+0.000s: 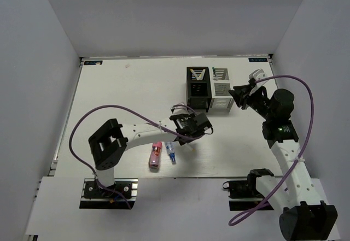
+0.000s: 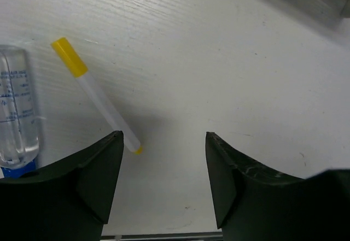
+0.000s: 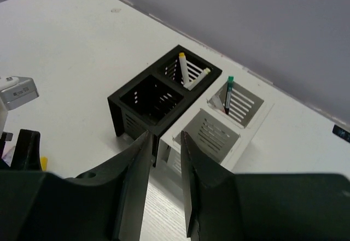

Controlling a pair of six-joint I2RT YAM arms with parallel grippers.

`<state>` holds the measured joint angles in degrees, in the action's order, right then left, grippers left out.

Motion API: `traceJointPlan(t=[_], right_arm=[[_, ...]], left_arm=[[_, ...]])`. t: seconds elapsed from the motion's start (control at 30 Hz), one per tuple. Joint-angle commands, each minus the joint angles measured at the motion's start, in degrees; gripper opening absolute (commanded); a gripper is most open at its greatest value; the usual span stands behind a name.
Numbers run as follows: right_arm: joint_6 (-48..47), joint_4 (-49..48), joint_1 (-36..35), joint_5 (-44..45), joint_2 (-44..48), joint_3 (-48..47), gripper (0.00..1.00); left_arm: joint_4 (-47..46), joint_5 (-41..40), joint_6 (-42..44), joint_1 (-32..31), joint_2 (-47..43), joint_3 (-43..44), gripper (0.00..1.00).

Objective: Sort the stationery into containers
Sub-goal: Grab a piece of stationery with the left arm

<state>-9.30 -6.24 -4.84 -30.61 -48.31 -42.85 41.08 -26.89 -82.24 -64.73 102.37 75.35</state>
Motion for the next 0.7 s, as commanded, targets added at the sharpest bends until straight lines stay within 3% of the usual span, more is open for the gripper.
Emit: traceJointPlan(t=[0.0,0.2,0.67], right_arm=[[1.5,4.7,1.7,-0.2,-0.4,0.7,0.34],[2.6,6.1,3.7,-5.7,-0.6,2.5,0.34],[3.4,6.0,8.3,-10.1,4.9,6.2,0.34]], left_arm=[[10.4,-6.1,-8.5,-1.1,2.1,3.8,0.72],[16.2,-8.8,-13.2,-1.6,5.9,6.2,0.73],[12.2,-8.1,-9.3,1.0,9.9,7.6,0.68]])
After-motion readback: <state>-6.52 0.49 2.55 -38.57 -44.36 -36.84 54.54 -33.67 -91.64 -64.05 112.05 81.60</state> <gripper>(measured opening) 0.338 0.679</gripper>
